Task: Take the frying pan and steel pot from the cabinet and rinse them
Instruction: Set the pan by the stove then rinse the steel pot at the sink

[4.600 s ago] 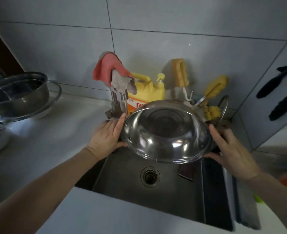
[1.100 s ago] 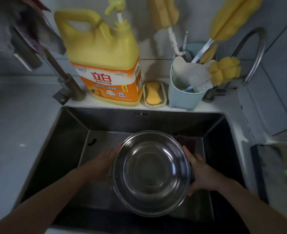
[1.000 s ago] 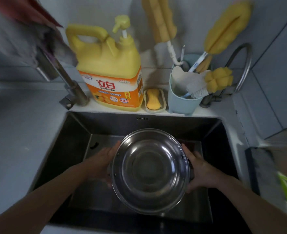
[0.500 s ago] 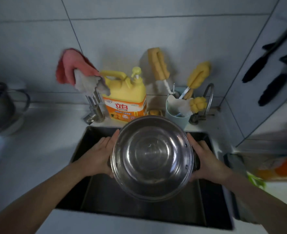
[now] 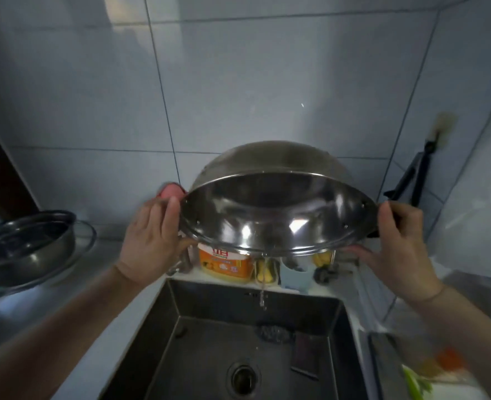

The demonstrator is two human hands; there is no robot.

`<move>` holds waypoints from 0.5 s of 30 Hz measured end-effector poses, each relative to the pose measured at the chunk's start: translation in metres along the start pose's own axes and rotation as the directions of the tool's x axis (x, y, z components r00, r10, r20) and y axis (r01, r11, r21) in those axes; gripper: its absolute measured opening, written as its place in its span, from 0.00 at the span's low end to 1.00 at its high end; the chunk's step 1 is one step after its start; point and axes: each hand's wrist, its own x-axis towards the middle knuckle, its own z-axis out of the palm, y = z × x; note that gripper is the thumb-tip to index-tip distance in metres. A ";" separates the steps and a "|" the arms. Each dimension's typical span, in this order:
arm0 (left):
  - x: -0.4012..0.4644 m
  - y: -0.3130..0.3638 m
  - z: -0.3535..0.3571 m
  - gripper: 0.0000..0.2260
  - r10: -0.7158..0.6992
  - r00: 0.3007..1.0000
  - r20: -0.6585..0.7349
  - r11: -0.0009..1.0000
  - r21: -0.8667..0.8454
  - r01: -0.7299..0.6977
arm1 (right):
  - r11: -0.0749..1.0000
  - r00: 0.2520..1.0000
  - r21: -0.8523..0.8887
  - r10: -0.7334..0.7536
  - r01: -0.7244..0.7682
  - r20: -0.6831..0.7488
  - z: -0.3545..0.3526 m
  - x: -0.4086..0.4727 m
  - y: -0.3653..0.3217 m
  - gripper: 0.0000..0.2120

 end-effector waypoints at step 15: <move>0.056 0.028 -0.021 0.42 -0.037 0.999 0.037 0.996 0.081 0.034 | 0.994 0.995 0.047 -0.094 0.095 -0.032 -0.021 0.041 0.048 0.53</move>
